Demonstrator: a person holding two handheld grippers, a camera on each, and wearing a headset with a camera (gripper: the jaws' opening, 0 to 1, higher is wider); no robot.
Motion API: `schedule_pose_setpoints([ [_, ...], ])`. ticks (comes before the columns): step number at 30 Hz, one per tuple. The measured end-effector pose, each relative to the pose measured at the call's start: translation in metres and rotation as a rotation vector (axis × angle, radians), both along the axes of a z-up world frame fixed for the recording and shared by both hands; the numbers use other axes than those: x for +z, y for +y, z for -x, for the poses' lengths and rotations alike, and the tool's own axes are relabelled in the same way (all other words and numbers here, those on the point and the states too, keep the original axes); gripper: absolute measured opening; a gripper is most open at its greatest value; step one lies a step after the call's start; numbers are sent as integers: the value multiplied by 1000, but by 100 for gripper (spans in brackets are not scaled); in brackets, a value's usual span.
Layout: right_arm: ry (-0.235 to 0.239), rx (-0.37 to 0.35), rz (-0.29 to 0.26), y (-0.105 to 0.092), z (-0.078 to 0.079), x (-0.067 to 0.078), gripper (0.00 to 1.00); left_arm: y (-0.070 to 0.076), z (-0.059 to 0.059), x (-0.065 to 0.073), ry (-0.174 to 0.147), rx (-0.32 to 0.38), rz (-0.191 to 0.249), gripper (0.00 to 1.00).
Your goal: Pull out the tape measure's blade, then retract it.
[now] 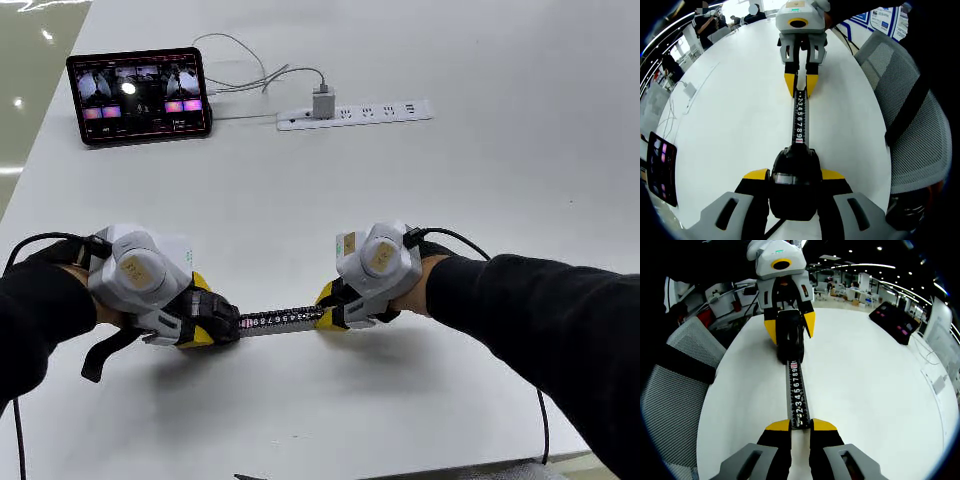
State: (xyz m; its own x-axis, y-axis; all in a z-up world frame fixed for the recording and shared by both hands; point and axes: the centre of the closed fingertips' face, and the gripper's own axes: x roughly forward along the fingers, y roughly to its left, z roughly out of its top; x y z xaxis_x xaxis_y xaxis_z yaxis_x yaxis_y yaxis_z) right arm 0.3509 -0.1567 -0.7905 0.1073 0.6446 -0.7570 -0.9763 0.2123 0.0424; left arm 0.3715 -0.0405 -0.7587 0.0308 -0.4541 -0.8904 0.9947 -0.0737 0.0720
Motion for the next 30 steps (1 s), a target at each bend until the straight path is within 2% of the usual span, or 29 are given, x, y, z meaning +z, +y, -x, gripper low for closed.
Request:
schedule_pose_setpoints([
  [30, 0, -14, 0, -17, 4, 1, 8, 1, 1, 0, -2, 0, 1, 31],
])
